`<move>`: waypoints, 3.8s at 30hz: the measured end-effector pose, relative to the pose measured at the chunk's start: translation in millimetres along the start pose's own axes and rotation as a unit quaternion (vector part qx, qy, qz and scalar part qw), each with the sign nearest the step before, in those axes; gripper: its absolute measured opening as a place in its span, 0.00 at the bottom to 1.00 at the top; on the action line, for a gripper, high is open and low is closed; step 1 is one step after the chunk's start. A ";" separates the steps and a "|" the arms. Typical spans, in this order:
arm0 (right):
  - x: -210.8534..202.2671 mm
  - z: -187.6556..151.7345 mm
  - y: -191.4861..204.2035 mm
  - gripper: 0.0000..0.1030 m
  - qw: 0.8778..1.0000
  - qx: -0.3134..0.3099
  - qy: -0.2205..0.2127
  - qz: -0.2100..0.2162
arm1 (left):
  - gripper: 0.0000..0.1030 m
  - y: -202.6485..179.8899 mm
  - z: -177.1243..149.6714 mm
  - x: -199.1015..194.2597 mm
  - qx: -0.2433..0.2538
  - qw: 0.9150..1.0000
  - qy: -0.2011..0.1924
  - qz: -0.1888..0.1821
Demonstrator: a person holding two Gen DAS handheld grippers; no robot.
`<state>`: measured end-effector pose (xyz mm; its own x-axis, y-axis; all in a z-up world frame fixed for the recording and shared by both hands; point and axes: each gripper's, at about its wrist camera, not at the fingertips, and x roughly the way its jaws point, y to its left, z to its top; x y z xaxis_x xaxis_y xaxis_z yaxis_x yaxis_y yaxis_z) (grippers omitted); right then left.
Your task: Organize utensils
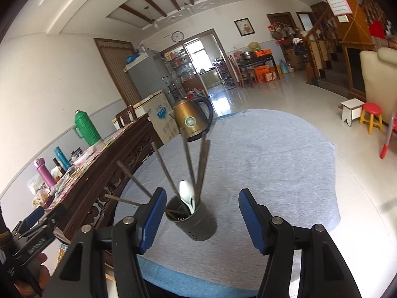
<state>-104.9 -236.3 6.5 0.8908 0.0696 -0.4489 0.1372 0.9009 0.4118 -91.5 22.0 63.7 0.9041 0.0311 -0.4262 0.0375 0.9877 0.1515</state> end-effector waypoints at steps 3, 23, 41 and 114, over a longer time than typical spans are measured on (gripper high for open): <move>1.3 0.7 -5.9 0.63 1.000 0.002 0.000 -0.005 | 0.91 -0.4 1.7 -4.3 0.000 1.000 -0.018 -0.002; -4.7 9.4 -27.5 0.63 0.999 0.015 -0.009 -0.033 | 0.91 15.8 27.5 -18.0 -0.035 0.997 -0.068 -0.013; 50.0 6.4 -23.0 0.63 0.999 -0.015 0.017 -0.031 | 0.91 13.2 22.7 49.6 -0.043 0.999 -0.001 -0.014; 41.3 -7.1 14.0 0.68 0.997 -0.054 0.039 -0.028 | 0.91 -47.1 -26.8 70.2 -0.004 0.994 0.085 -0.065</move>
<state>-69.3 -217.7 -11.9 0.8462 0.0464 -0.5308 0.1356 0.9446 0.2988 -41.2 -18.3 2.8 0.8068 -0.0718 -0.5864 0.1448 0.9863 0.0785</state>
